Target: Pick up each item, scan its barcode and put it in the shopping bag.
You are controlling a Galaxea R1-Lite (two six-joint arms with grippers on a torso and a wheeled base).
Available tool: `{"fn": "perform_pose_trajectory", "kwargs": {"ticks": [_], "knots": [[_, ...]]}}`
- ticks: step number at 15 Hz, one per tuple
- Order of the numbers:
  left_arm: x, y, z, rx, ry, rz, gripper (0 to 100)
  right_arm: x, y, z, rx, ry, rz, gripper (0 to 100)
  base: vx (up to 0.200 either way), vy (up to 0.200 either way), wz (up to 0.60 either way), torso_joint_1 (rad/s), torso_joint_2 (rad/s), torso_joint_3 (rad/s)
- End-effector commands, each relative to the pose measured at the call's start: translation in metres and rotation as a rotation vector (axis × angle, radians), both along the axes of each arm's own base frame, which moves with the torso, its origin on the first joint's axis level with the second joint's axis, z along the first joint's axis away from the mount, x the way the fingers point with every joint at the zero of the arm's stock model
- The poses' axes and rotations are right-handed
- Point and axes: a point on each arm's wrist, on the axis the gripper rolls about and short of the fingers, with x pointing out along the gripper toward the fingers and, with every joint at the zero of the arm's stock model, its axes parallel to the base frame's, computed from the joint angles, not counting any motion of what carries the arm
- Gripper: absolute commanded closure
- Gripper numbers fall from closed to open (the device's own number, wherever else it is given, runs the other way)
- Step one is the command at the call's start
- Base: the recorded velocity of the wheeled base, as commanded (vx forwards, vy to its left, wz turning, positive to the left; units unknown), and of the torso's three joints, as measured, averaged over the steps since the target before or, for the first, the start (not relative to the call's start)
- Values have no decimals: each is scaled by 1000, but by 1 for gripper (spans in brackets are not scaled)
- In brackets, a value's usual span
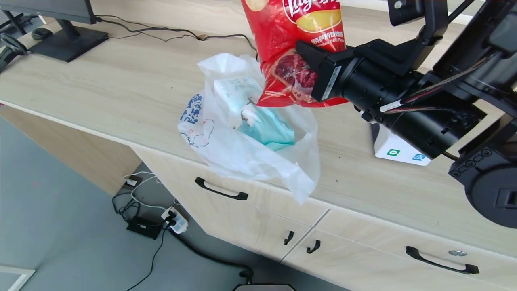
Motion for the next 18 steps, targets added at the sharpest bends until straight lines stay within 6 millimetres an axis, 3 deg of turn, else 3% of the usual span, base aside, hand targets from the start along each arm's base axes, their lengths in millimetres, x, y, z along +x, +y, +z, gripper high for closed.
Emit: {"fn": "perform_pose_trajectory", "kwargs": {"ticks": [1,3,7,13,15,18], "knots": [[0,0,0,0,1,0,0,2,3,-8,-13,19,5,100,0,0,600,7,7,7],[0,0,0,0,-1,0,0,5,6,-26,-63,61,3,100,0,0,0,0,0,0],[0,0,0,0,-1,0,0,11,10,-37,-66,90,5,100,0,0,0,0,0,0],[0,0,0,0,1,0,0,33,-25,-27,20,89,-111,100,0,0,0,0,0,0],[0,0,0,0,-1,0,0,34,-23,-39,-9,117,-113,100,0,0,0,0,0,0],[0,0,0,-2,-1,0,0,32,-3,-58,-76,127,-75,100,0,0,0,0,0,0]]}}
